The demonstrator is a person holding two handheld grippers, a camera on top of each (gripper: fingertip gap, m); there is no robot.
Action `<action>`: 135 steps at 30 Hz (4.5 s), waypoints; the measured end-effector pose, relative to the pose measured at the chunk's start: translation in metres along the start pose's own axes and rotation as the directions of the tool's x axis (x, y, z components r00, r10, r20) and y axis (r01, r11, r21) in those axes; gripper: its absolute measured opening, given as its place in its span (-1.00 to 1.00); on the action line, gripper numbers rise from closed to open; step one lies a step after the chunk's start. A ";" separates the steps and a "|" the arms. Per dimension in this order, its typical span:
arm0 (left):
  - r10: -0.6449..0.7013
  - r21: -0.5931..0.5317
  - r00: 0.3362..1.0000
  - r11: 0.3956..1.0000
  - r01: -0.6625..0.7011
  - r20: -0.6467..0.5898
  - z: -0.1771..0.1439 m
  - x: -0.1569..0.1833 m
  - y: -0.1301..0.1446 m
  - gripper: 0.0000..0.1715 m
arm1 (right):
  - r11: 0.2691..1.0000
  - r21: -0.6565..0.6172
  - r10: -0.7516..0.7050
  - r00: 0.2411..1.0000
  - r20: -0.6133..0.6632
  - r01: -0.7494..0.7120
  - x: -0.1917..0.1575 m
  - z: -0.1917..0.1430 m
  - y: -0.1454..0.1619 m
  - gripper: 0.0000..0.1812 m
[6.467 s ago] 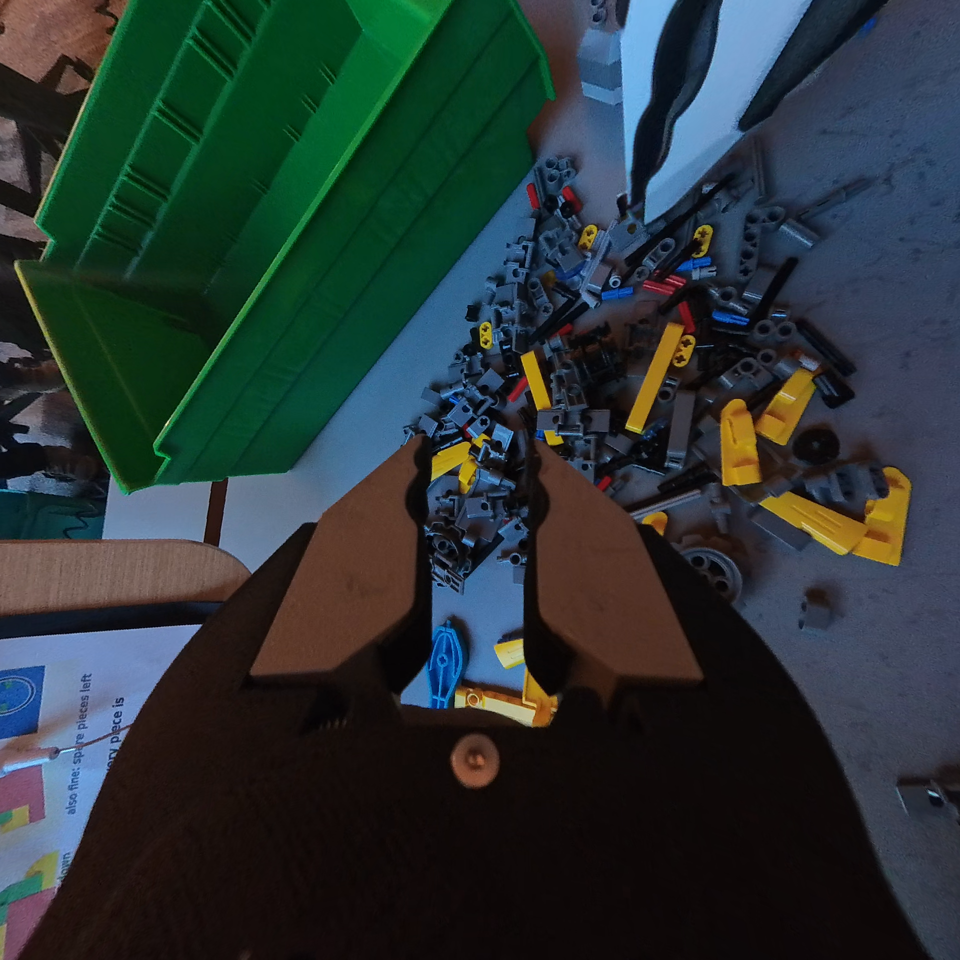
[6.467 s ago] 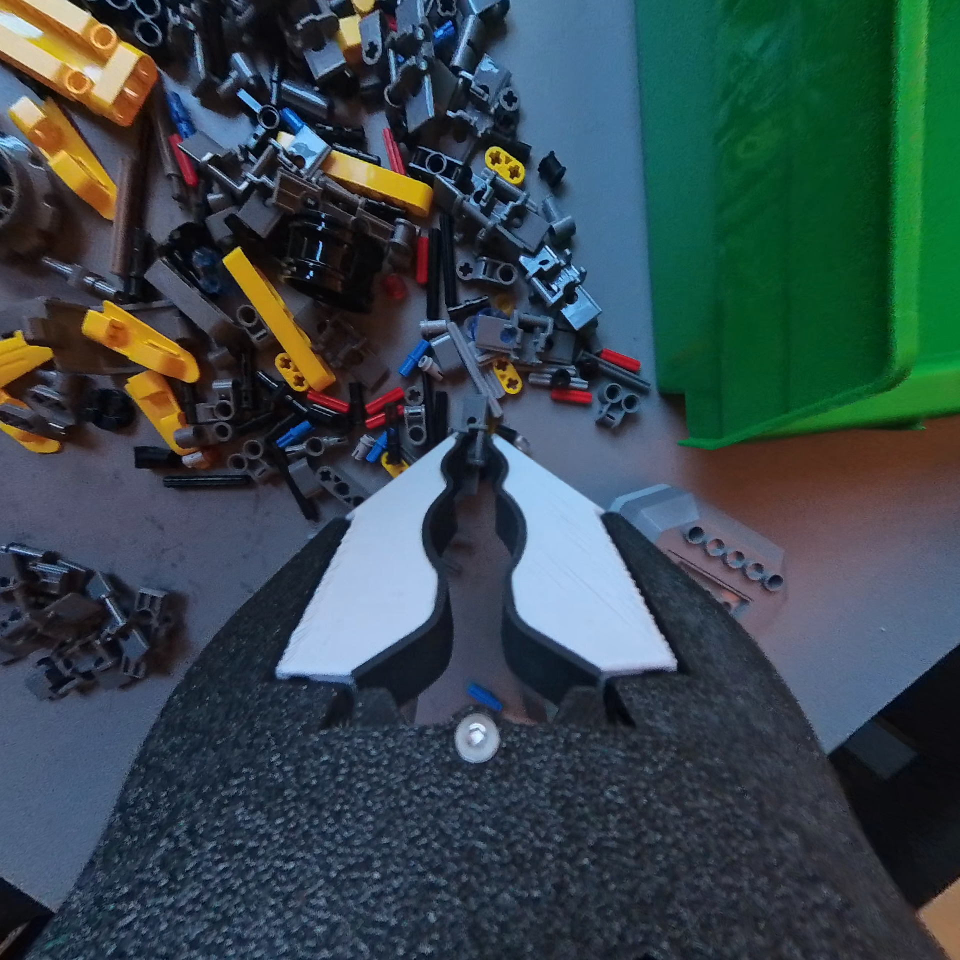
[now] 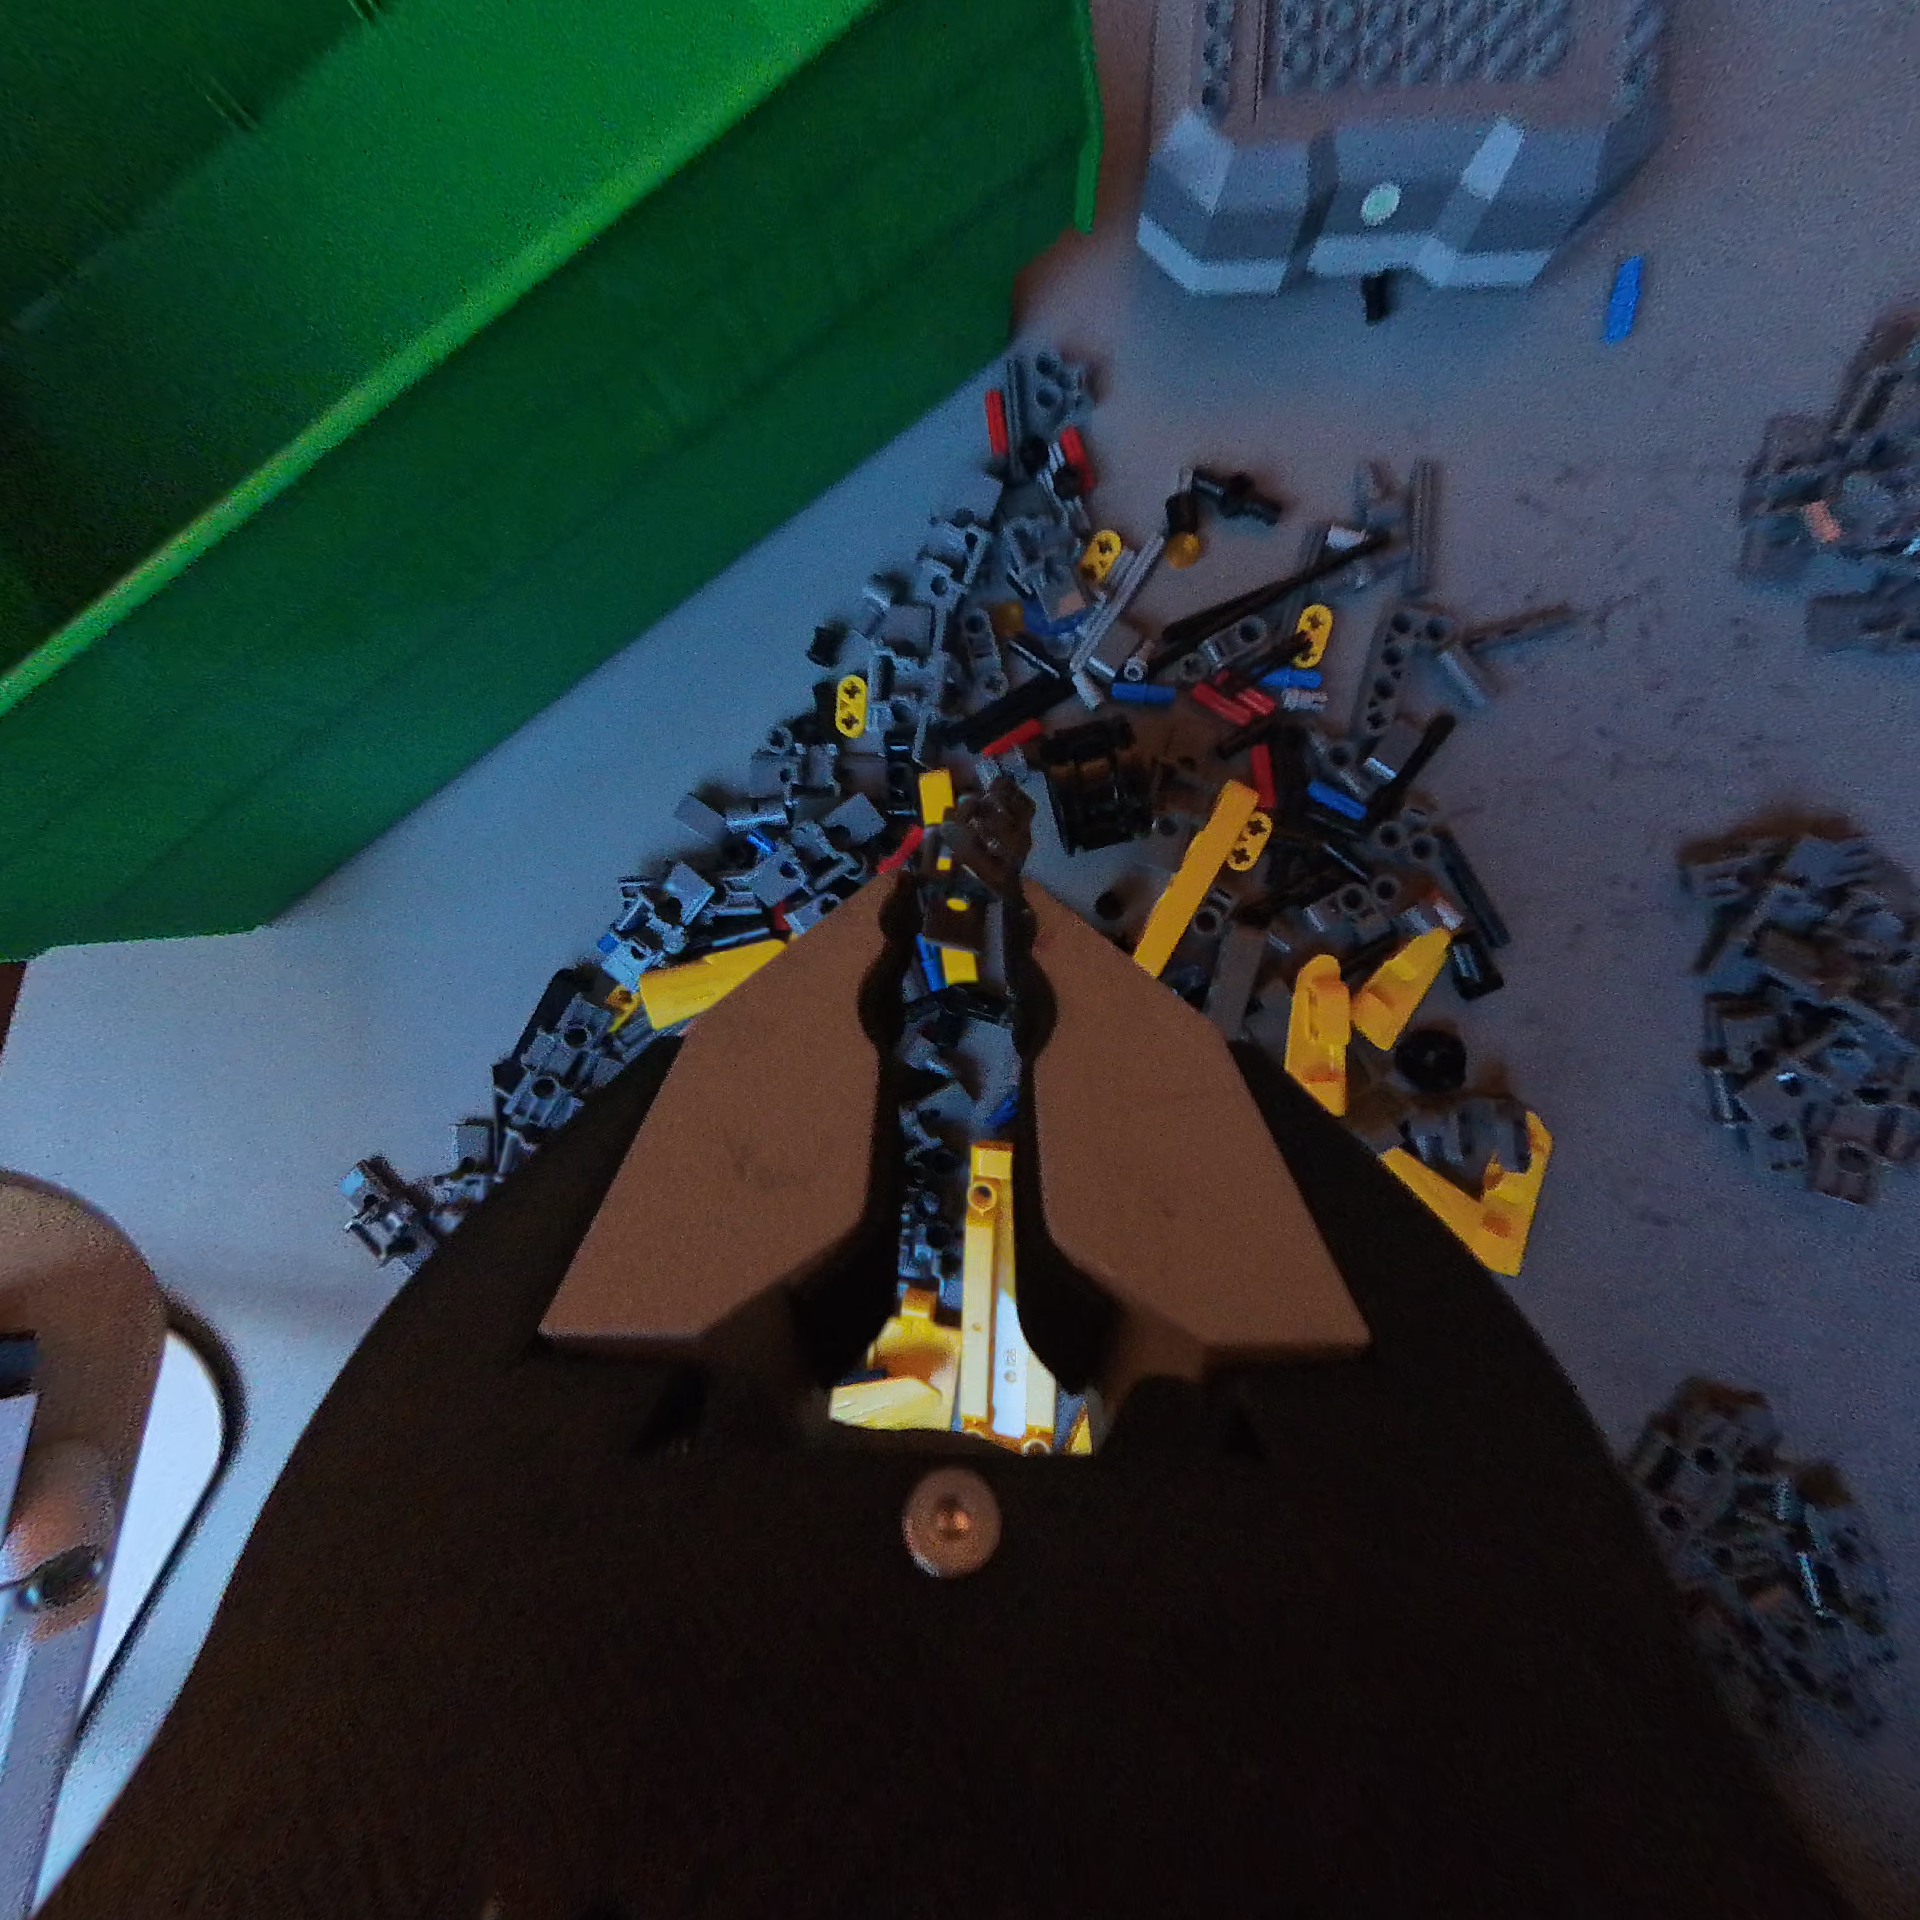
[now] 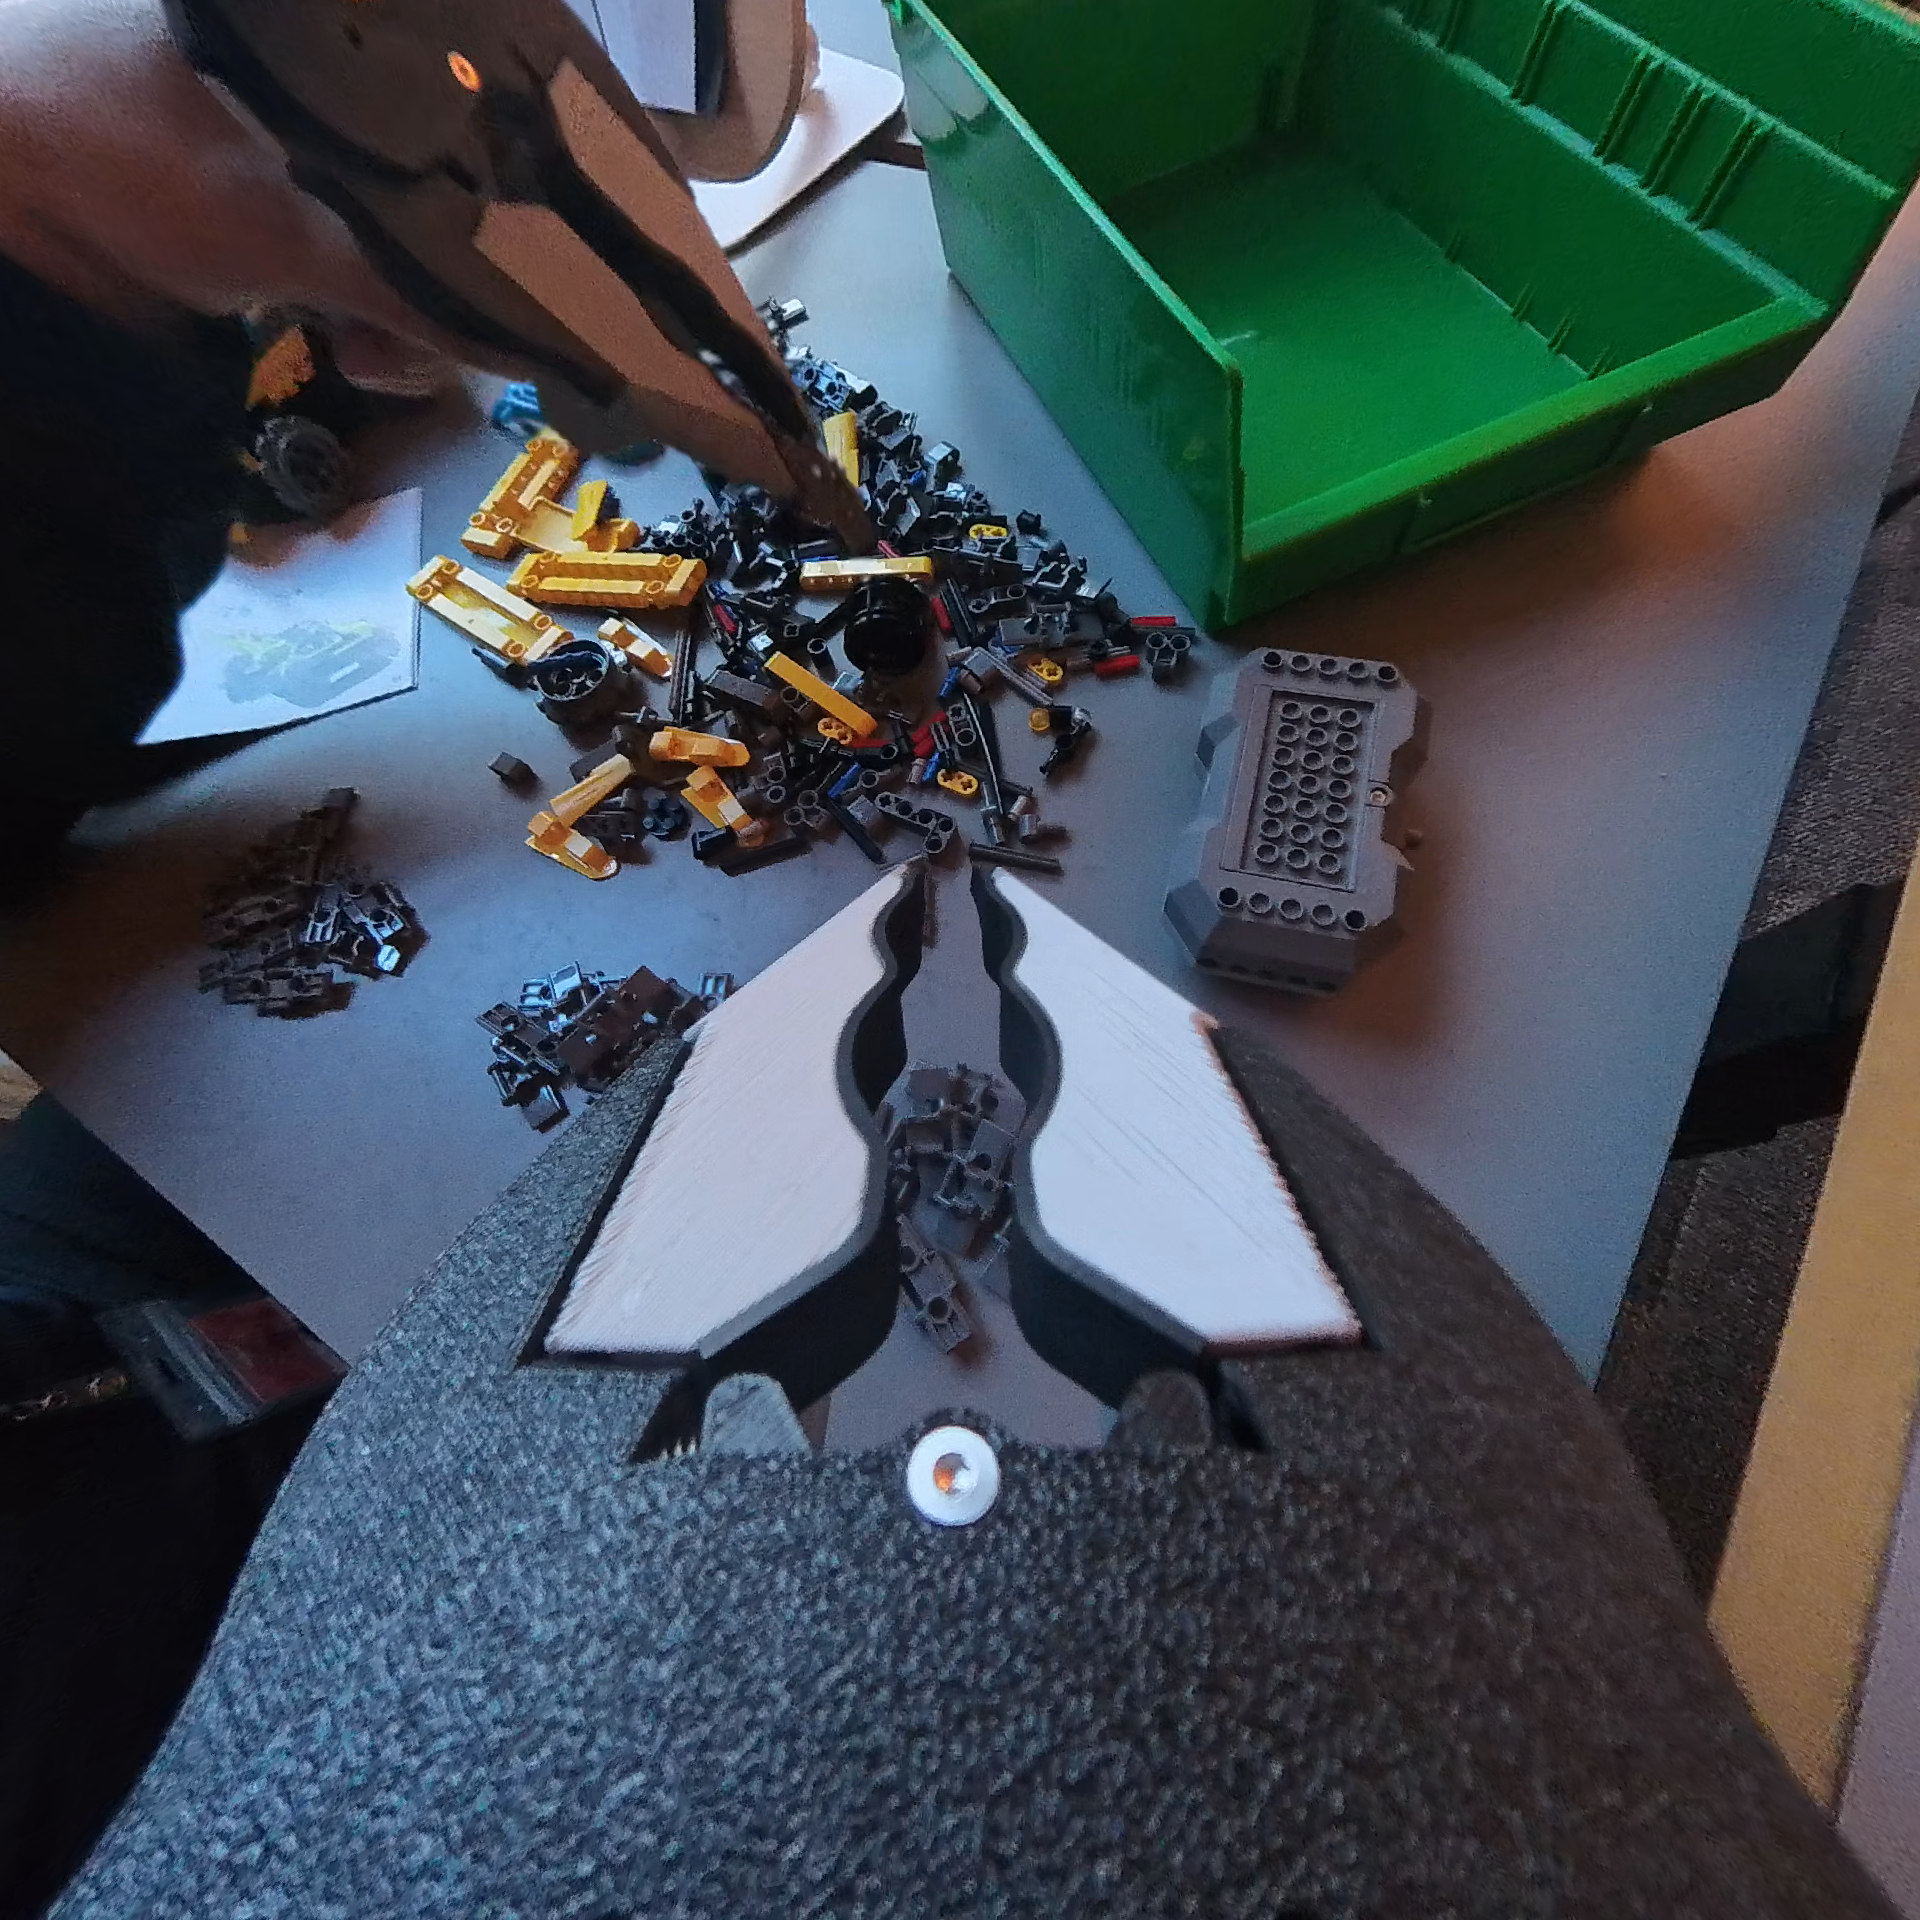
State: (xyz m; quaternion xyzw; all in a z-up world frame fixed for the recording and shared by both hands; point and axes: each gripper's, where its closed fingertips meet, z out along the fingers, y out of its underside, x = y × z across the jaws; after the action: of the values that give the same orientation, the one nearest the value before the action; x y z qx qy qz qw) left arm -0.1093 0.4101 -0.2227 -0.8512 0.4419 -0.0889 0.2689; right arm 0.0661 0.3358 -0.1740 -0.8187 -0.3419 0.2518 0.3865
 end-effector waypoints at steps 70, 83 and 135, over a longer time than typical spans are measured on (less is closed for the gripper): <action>0.223 0.390 0.910 0.918 -0.075 -0.349 -0.050 0.127 -0.088 -1.00 | 0.971 0.132 0.149 0.938 0.314 -0.199 -0.042 0.033 -0.023 -0.66; 0.242 0.387 0.859 0.920 -0.056 -0.451 -0.057 0.145 -0.084 -0.99 | 0.990 0.138 -0.058 0.960 0.272 0.021 -0.054 0.016 -0.020 -0.92; 0.101 -0.321 0.993 0.940 -0.117 -0.069 0.014 0.013 0.068 -0.85 | 0.979 -0.197 -0.050 0.999 -0.014 0.046 -0.005 0.012 0.036 -0.84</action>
State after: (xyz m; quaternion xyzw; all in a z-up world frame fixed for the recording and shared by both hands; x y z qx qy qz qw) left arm -0.1440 0.3731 -0.2717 -0.8554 0.5037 -0.0219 0.1185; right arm 0.0677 0.3206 -0.2088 -0.8468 -0.3811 0.1996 0.3129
